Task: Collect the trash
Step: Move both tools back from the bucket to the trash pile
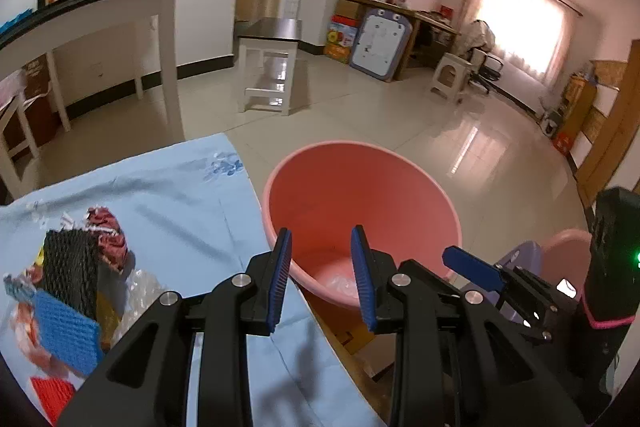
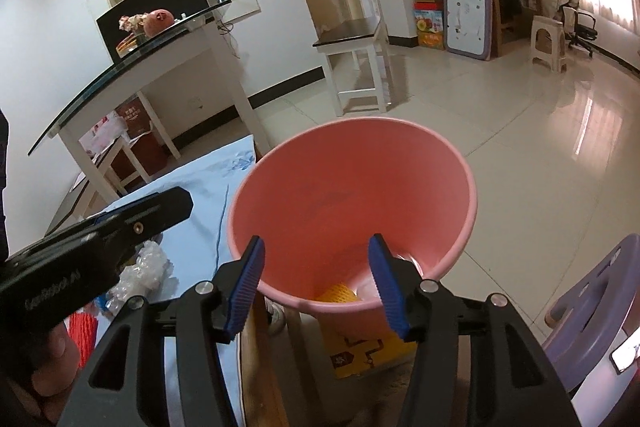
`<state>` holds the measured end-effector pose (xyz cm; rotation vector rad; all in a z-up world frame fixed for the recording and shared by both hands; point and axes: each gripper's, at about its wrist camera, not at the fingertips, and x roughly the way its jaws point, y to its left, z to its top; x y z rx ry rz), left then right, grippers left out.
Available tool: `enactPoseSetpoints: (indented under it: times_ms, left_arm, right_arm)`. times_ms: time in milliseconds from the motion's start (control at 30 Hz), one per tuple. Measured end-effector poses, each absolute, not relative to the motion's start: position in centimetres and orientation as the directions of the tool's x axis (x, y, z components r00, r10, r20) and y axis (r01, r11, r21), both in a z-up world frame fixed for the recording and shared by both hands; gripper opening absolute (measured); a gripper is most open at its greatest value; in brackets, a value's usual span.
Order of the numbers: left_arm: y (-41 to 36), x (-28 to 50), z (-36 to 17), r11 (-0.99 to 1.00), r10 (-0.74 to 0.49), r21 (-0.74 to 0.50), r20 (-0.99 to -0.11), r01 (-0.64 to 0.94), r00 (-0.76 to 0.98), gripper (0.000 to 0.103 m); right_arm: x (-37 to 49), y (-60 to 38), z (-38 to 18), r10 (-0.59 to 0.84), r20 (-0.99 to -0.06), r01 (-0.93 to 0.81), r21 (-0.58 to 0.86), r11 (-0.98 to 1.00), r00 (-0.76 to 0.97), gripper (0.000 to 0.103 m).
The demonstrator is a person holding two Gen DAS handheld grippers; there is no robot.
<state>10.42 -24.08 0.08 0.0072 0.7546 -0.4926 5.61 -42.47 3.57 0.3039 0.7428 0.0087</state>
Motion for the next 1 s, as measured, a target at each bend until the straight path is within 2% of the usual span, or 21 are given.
enactPoseSetpoints:
  times_ms: [300, 500, 900, 1000]
  left_arm:
    - [-24.8, 9.6, 0.8, 0.908, -0.392, -0.172, -0.674, 0.383, 0.626, 0.031]
    - [-24.1, 7.7, 1.6, 0.919, -0.351, -0.11, -0.666, 0.378, 0.659, 0.031]
    - [-19.2, 3.7, 3.8, 0.925, -0.346, -0.101, -0.619, 0.365, 0.705, 0.031]
    - [-17.5, 3.0, 4.3, 0.93, -0.34, -0.105, -0.609, 0.352, 0.716, 0.031]
  right_arm:
    - [3.8, -43.0, 4.2, 0.155, -0.646, 0.051, 0.288, 0.956, 0.747, 0.054]
    - [3.0, -42.6, 4.5, 0.186, -0.64, 0.018, 0.298, 0.954, 0.746, 0.054]
    - [0.8, -37.1, 7.9, 0.246, -0.565, -0.098, 0.279, 0.955, 0.787, 0.054]
    - [0.4, -35.6, 8.3, 0.257, -0.559, -0.119, 0.272, 0.955, 0.788, 0.058]
